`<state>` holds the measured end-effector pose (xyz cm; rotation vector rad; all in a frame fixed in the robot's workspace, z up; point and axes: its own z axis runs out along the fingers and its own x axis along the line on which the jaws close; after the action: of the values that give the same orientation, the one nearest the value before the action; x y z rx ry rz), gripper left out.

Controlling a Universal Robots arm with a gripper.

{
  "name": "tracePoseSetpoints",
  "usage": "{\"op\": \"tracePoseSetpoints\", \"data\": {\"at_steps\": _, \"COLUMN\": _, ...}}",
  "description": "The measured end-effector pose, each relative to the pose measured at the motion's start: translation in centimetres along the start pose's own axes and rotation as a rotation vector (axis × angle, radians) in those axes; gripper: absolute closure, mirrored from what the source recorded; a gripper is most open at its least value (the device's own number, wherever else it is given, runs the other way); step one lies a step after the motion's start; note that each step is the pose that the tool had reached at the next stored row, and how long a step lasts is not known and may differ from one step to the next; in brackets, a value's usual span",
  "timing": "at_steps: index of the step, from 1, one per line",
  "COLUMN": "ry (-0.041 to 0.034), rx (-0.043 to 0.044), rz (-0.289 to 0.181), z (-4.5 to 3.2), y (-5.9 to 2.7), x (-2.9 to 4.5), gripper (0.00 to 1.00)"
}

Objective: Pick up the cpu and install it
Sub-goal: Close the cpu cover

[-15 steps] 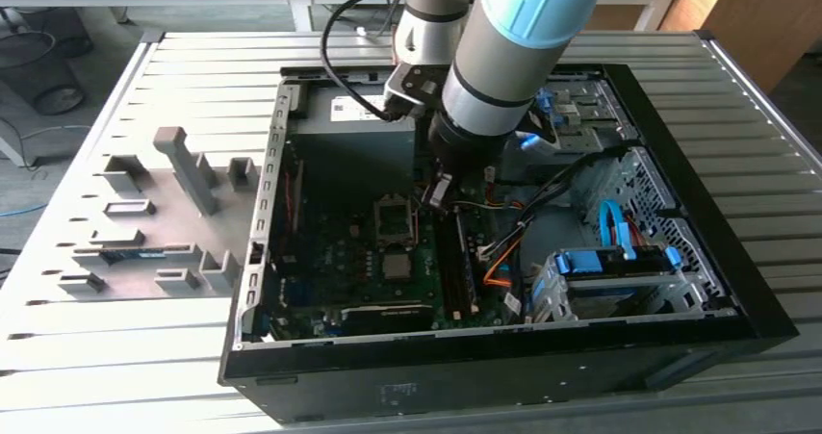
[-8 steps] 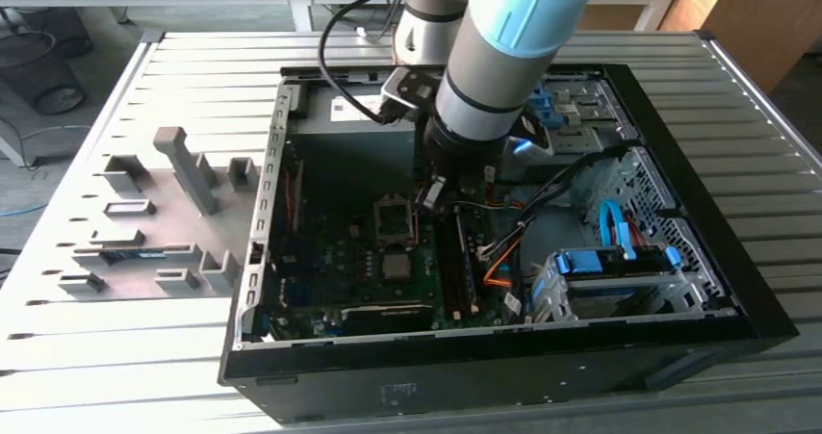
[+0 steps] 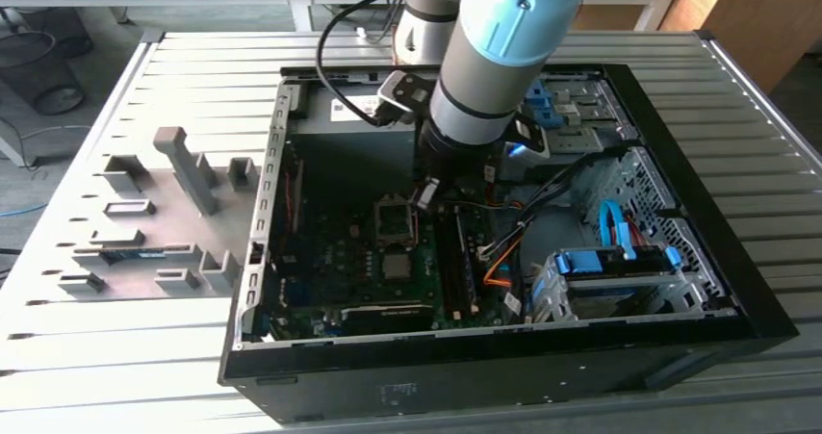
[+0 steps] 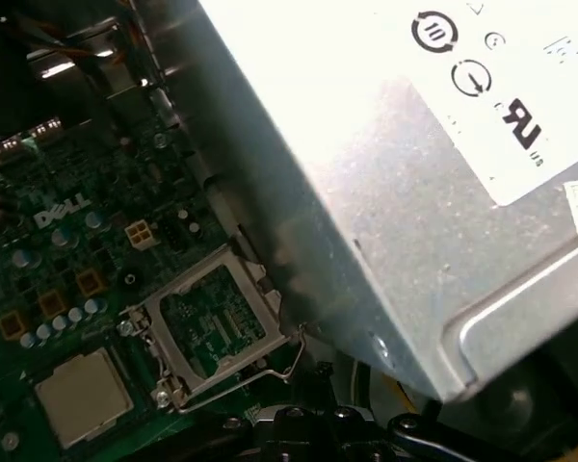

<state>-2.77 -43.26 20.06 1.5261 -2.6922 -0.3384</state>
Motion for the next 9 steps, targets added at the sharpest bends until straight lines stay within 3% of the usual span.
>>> {"op": "tracePoseSetpoints", "data": {"at_steps": 9, "ry": -0.0074, "rx": 0.0007, "rz": 0.017, "z": -0.10, "y": 0.22, "x": -0.14, "gripper": 0.90}}
